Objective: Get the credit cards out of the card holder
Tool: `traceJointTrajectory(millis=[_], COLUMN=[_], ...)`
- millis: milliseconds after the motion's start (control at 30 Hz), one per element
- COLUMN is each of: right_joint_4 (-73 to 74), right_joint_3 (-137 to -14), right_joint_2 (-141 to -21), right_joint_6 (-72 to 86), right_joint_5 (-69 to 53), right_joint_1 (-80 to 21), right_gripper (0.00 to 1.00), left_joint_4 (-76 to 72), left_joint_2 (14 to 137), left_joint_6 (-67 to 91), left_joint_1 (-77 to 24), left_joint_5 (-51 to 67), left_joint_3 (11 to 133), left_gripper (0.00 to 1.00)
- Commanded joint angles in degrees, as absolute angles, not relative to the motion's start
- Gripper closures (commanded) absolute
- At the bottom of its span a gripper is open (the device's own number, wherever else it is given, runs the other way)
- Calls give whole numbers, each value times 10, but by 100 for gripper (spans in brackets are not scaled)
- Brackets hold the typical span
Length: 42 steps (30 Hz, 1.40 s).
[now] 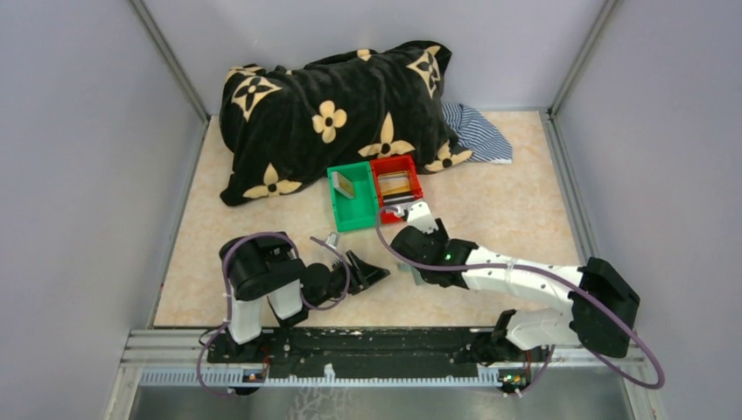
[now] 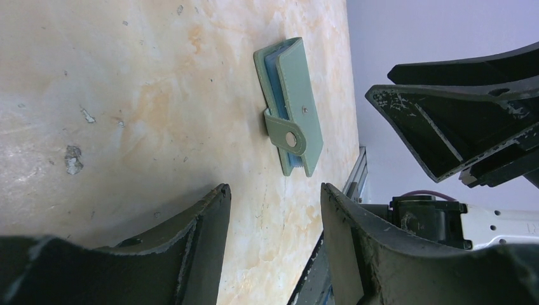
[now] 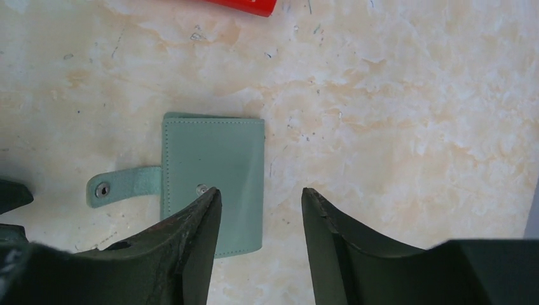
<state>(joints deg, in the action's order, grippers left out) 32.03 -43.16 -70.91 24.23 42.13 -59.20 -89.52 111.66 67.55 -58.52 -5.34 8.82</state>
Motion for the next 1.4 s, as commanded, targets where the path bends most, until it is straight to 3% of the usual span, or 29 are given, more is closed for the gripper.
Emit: traceJointTrajectory(millis=[0,67,367,1367], right_joint_4=[285,275,260,371], right_joint_3=[-441,-442,-464,-484], right_joint_2=[-722,-742,-849,-843], right_joint_6=[223,225,249,340], right_joint_5=[398,389,391,458], right_joint_1=[-603,-610,-641,-611], right_gripper=[42,37,36,45], left_joint_4=[-1025,-1025,-1025,-1025], left_joint_2=[1162,1162,1158,1157], left_joint_6=[649,649,649,648], left_joint_1=[-587,-587,-587,-584], left_joint_5=[-55,-57,-61,-57], left_joint_3=[68,66,58,53], left_gripper=[38,38,39,40])
